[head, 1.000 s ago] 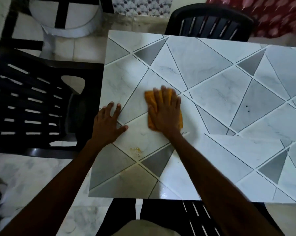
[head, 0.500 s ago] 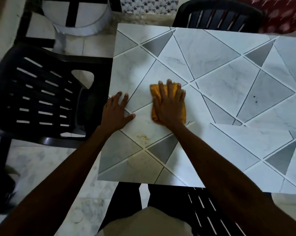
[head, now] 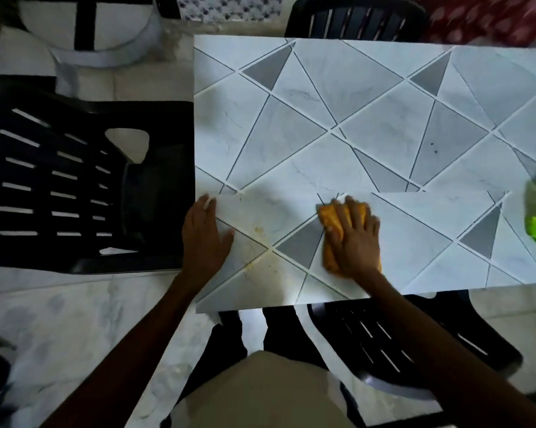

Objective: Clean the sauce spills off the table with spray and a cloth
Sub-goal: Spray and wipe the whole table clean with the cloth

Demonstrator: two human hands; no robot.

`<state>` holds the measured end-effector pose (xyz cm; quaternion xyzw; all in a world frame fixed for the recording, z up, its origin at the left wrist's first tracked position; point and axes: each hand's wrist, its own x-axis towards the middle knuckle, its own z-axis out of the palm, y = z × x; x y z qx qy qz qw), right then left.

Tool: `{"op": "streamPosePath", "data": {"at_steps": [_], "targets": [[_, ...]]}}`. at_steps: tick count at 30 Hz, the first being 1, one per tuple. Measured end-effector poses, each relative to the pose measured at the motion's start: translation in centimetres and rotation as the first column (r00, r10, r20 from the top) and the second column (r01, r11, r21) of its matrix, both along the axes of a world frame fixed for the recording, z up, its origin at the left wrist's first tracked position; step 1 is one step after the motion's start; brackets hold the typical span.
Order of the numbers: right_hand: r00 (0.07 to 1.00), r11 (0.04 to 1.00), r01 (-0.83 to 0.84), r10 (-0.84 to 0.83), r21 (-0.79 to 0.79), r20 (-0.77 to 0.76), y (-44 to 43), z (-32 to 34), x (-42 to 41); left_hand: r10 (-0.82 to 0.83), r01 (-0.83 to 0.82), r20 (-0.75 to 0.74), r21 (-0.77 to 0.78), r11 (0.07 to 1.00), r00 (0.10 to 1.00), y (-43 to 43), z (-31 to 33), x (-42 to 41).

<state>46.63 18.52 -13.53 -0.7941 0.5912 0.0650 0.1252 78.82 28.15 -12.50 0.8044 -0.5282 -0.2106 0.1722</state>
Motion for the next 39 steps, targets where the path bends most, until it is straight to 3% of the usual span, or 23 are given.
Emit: {"op": "streamPosePath", "data": {"at_steps": [2,4,8,12,15,19,23,26,28,30,34,39], "targets": [[0.982,0.983,0.186,-0.186,0.008,0.020,-2.1,0.1,0.4,0.114,-0.113,-0.100,0.016,0.993,0.988,2.3,0.0,0.4],[0.976,0.976,0.218,-0.218,-0.005,0.003,-1.7,-0.3,2.3,0.236,-0.224,-0.234,0.076,0.972,0.943,3.9,0.2,0.8],[0.996,0.996,0.087,-0.086,-0.033,0.032,7.2,-0.8,8.6,0.278,-0.210,-0.399,0.206,0.956,0.874,5.7,0.2,1.7],[0.992,0.999,0.027,-0.025,-0.018,0.120,13.9,-0.1,13.3,0.259,-0.195,-0.399,0.194,0.961,0.880,5.6,0.2,2.0],[0.998,0.999,-0.039,0.039,0.005,0.054,12.9,-0.6,9.6,0.265,-0.187,-0.387,0.227,0.956,0.883,5.5,0.3,2.0],[0.949,0.954,0.300,-0.299,-0.004,-0.101,9.2,-1.0,-0.3,0.251,-0.149,-0.449,0.249,0.957,0.858,6.2,0.3,2.3],[0.906,0.906,0.423,-0.423,-0.017,-0.001,8.9,0.4,0.6,0.297,-0.176,-0.527,0.268,0.947,0.797,6.6,-1.4,3.8],[0.967,0.968,0.251,-0.250,-0.006,0.047,13.7,-0.2,9.5,0.388,-0.206,-0.612,0.347,0.915,0.689,6.8,-2.2,4.9],[0.985,0.991,0.131,-0.129,-0.012,0.111,17.0,-0.4,15.7,0.459,-0.248,-0.671,0.391,0.886,0.583,6.2,0.4,4.4],[0.987,0.999,0.036,-0.032,-0.020,0.155,18.8,-0.5,19.5,0.484,-0.256,-0.695,0.413,0.874,0.531,5.8,1.3,4.0],[0.985,0.993,-0.111,0.116,-0.043,0.132,18.9,-1.1,17.6,0.510,-0.309,-0.685,0.406,0.860,0.520,5.8,1.6,3.8],[0.995,1.000,-0.008,0.008,0.008,0.096,16.5,-0.6,10.7,0.527,-0.344,-0.684,0.401,0.849,0.503,5.6,0.9,4.3]]}}
